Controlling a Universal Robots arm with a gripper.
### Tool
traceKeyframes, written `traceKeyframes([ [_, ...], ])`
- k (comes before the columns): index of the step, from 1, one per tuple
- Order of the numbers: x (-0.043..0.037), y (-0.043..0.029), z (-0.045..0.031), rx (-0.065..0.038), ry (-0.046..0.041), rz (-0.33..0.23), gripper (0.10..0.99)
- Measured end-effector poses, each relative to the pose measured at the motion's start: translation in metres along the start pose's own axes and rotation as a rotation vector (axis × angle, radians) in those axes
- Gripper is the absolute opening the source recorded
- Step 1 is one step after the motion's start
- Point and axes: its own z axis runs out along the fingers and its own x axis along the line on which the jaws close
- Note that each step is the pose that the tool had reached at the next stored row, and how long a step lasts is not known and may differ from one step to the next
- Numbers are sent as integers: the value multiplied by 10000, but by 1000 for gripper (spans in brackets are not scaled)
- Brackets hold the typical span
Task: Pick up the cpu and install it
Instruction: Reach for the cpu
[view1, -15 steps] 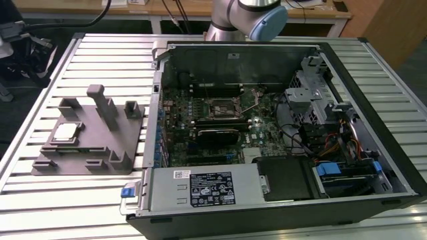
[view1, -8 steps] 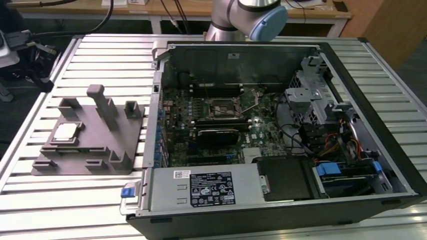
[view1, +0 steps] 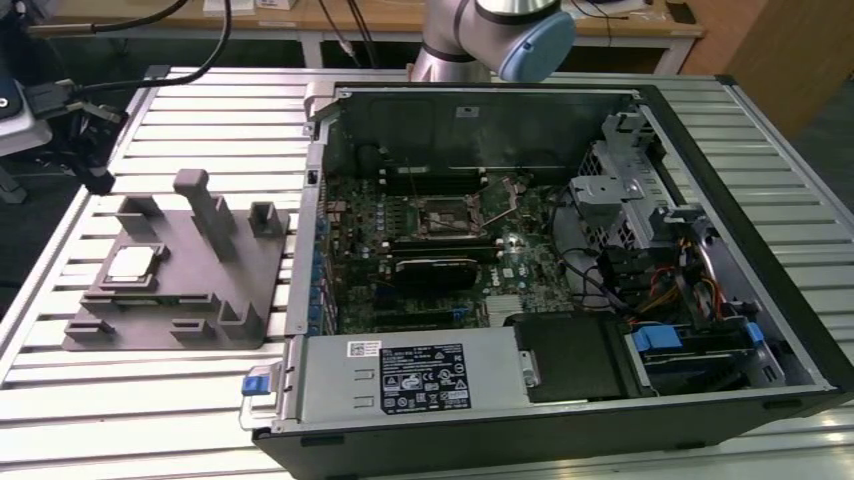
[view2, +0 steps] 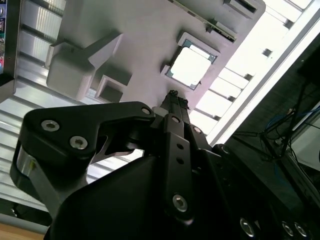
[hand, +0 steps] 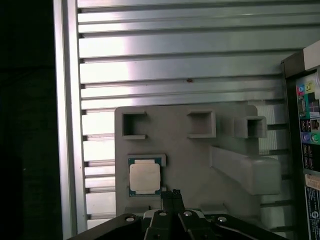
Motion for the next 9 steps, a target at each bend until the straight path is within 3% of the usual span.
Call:
traceKeyframes([
  [9, 4, -7, 151, 0, 0, 0, 106],
])
